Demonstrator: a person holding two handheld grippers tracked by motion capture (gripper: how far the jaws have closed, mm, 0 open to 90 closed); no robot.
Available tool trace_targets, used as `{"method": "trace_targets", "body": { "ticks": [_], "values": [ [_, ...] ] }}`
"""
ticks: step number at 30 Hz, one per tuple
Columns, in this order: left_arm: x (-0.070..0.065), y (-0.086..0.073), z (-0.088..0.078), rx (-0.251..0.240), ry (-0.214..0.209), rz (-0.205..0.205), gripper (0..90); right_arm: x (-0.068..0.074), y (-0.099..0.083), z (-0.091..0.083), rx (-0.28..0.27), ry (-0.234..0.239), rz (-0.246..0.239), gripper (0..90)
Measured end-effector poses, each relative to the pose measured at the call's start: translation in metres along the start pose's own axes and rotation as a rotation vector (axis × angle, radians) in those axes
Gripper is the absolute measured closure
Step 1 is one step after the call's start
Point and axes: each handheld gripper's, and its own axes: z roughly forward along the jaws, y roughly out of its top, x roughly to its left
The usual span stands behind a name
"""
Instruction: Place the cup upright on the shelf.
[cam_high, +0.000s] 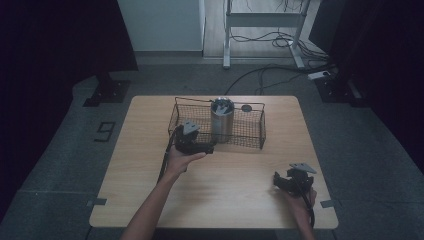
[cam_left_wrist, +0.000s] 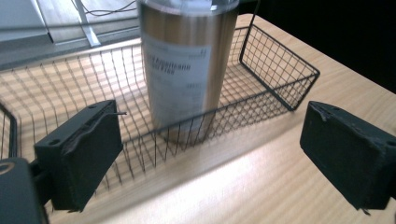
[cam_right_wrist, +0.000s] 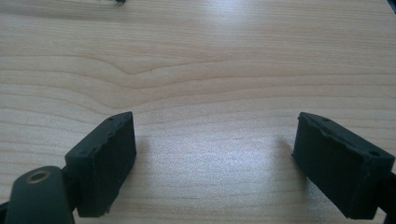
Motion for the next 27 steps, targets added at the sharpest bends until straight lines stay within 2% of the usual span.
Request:
{"method": "trace_targets", "body": {
  "ticks": [9,15,23,27],
  "values": [
    [0.007,-0.043,-0.027,0.014,-0.003,-0.027,6.3,0.000,0.000,0.000,0.001,0.001,-0.001,12.9],
    [0.009,-0.068,-0.042,0.032,0.014,-0.015,6.3,0.000,0.000,0.000,0.001,0.000,-0.001,12.9],
    [0.010,-0.102,-0.053,0.079,0.016,-0.015,6.3,0.000,0.000,0.000,0.001,0.000,-0.001,12.9],
    [0.012,-0.113,-0.054,0.097,0.019,-0.023,6.3,0.000,0.000,0.000,0.000,0.000,-0.001,12.9]
  ]
}}
